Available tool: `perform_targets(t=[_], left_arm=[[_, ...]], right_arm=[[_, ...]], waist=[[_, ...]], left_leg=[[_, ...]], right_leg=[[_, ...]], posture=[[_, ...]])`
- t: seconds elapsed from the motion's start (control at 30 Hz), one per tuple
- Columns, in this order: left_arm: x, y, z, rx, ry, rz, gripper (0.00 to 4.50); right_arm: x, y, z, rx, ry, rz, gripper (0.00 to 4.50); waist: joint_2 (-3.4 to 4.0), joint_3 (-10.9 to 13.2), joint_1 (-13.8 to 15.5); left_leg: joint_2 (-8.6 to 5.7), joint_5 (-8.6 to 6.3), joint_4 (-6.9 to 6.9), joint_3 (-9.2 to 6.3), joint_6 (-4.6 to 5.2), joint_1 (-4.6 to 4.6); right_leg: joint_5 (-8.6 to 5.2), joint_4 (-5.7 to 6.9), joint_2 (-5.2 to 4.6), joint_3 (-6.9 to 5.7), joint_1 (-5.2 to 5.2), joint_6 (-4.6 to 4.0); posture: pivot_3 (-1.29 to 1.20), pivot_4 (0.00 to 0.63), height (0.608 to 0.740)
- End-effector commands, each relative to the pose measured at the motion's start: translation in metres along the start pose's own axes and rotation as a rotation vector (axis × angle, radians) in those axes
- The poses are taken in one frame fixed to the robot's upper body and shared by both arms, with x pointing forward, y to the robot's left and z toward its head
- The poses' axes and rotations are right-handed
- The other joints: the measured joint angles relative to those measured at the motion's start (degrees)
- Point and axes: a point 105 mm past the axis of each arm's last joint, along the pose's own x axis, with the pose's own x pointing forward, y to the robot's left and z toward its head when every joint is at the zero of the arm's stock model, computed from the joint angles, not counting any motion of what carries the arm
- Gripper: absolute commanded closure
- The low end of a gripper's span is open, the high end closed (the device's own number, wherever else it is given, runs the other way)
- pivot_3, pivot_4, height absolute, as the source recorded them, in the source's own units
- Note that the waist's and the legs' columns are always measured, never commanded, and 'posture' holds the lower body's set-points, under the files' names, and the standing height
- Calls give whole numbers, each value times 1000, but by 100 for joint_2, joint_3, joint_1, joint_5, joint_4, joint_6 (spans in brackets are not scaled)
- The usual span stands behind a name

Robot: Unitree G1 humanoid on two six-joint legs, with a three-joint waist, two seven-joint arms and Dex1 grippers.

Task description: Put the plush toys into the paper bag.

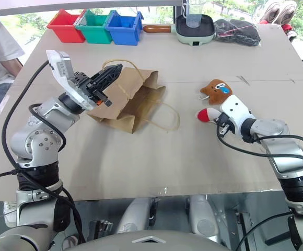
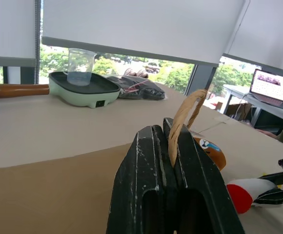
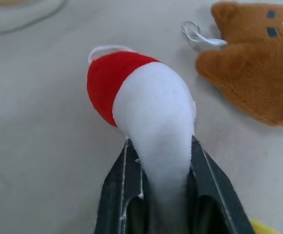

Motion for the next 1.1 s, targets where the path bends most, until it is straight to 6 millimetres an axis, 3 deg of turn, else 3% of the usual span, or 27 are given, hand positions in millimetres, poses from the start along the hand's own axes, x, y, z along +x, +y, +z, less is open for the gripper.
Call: perform_targets(t=[0.03, 0.37, 0.5, 0.6, 0.73, 0.83, 0.9, 1.1], left_arm=[[1, -13, 15, 10, -44, -72, 4500], [13, -19, 16, 35, -14, -156, 4500], [13, -22, 17, 43, -20, -167, 4500], [11, -26, 17, 45, -36, -172, 4500], [6, -30, 15, 42, -46, -166, 4500], [-6, -32, 15, 40, -56, -153, 4500], [-16, -28, 14, 54, -48, -119, 4500], [-31, -21, 9, 72, -25, -63, 4500]], right_arm=[[-1, 2, 45, -185, -156, 6, 4473], [84, 52, 129, -429, -379, 235, 4473], [107, 66, 142, -475, -402, 270, 4473], [132, 94, 139, -535, -390, 357, 4473], [147, 108, 127, -541, -366, 442, 2761], [151, 98, 126, -500, -384, 385, 1352], [144, 92, 124, -426, -404, 391, 398], [102, 67, 117, -222, -434, 388, 398]], waist=[[0, 0, -6], [-1, 1, -10], [-2, 1, 9], [-2, 1, -19], [-1, 2, -39], [-1, 2, -33], [0, 3, -26], [0, 3, 4]], left_leg=[[0, 0, 0, 0, 0, 1], [1, 2, 1, -1, -3, 12], [-1, 10, 2, -11, -17, 7], [-4, 14, 2, -16, -24, 8], [0, 15, -5, -18, -25, 11], [0, 14, -6, -16, -25, 11], [1, 14, -6, -18, -24, 10], [4, 3, -6, -26, -6, 8]], right_leg=[[0, 0, 0, 0, 0, 0], [0, 19, 5, -4, 0, -2], [1, 13, -5, -6, -1, -2], [1, 9, -7, 0, -1, -2], [1, 16, -3, -2, -6, -3], [1, 19, -6, 2, -9, -3], [1, 21, -8, 2, -10, -3], [1, 23, -13, -3, -9, -3]], posture=[[0, 150, 740], [0, 150, 740], [0, 150, 740], [0, 150, 740], [0, 150, 740], [0, 150, 740], [0, 150, 740], [0, 150, 740]])
